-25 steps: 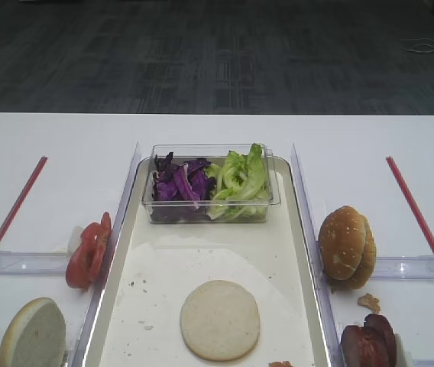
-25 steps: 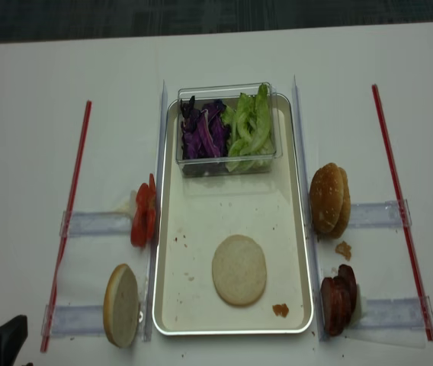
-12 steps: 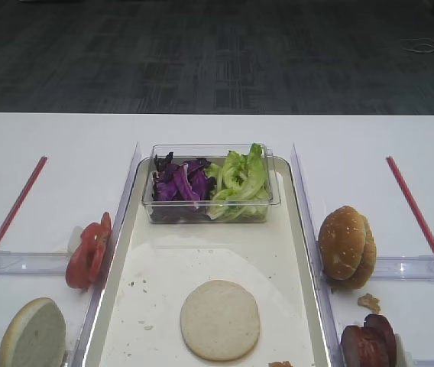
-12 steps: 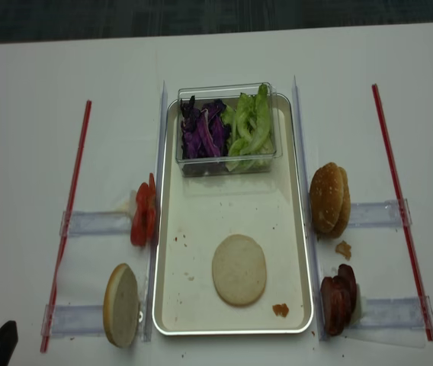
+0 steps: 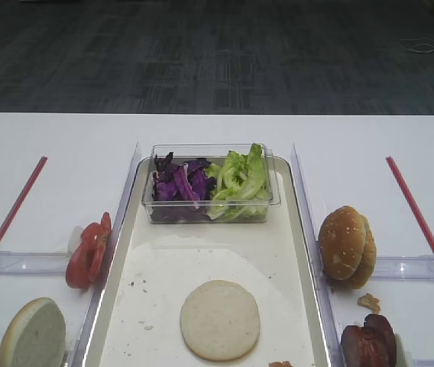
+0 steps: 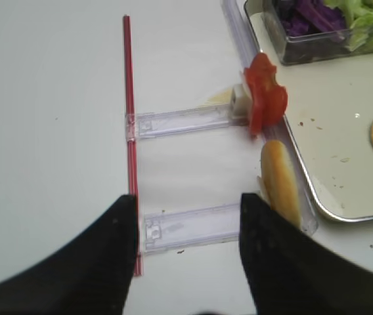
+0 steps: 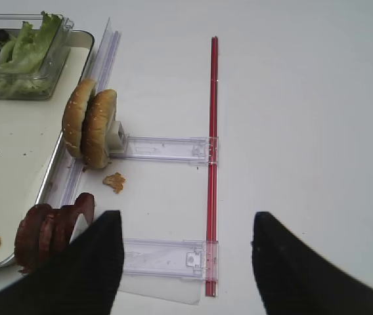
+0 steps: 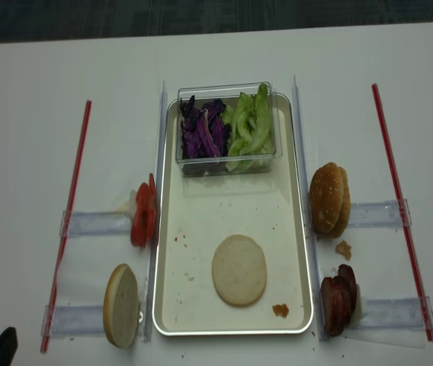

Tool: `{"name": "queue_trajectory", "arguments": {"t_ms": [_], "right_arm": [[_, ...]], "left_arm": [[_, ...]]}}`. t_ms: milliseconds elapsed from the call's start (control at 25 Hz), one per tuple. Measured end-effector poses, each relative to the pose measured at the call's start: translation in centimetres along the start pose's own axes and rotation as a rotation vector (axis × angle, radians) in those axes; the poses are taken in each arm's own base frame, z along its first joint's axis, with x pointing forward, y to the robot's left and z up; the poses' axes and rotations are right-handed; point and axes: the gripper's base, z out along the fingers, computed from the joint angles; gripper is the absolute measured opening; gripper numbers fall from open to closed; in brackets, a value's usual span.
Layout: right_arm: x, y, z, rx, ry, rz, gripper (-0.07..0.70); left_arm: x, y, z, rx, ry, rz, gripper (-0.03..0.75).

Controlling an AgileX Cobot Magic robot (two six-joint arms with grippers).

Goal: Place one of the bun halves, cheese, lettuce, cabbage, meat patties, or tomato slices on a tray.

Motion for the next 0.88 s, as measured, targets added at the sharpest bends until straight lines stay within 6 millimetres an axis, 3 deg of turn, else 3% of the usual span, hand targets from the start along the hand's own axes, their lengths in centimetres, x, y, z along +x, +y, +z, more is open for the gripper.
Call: {"name": "queue_trajectory", "arguments": {"t_ms": [880], "right_arm": [[0.00, 0.00, 0.00, 0.000, 0.000, 0.000, 0.477]], "left_arm": [[0.12, 0.46, -0.06, -0.052, 0.002, -0.069, 0.335]]}}
